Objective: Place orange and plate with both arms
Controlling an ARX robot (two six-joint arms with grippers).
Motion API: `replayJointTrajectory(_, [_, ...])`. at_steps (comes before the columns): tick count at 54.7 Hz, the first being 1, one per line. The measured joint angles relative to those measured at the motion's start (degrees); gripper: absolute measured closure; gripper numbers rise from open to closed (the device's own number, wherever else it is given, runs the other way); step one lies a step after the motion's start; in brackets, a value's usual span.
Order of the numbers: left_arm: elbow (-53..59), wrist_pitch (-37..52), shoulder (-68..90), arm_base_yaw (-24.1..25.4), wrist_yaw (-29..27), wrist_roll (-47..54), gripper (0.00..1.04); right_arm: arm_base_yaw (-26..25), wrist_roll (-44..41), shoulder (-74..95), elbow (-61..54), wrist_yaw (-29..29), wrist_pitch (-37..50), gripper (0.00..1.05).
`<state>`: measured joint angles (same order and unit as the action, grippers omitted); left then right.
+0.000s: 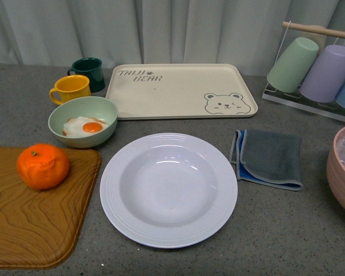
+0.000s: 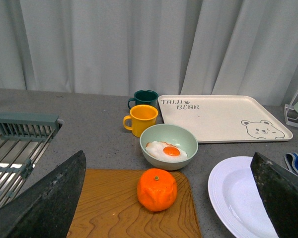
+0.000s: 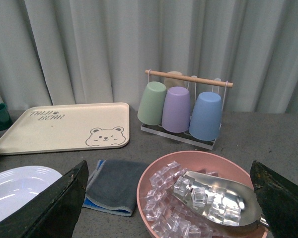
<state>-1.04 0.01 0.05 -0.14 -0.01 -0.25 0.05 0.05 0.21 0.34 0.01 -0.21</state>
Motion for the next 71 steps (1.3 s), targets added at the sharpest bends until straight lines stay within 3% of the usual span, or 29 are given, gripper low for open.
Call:
replayJointTrajectory(35, [0.0,0.0,0.0,0.0,-0.1,0.0,0.07,0.0,0.0,0.0,0.0,0.0,0.0,0.09])
replayJointTrajectory(36, [-0.7,-2.3,1.2,-1.0,-3.0,-1.4,0.07,0.0,0.0,0.0,0.0,0.0,0.0,0.09])
replayJointTrajectory(39, [-4.9,-10.6,11.3,-6.0,-14.4,-6.5,0.07,0.0,0.0,0.0,0.0,0.0,0.0,0.09])
replayJointTrajectory(41, [-5.4,-9.2,17.0,-7.7,-16.4,-8.7,0.07,0.0,0.0,0.0,0.0,0.0,0.0,0.09])
replayJointTrajectory(59, [-15.3,21.3,65.3,-9.6,-9.1,-12.2,0.07,0.0,0.0,0.0,0.0,0.0,0.0,0.09])
replayJointTrajectory(71, [-26.9,22.5,91.0,-8.3,-9.0,-10.3,0.07,0.0,0.0,0.0,0.0,0.0,0.0,0.09])
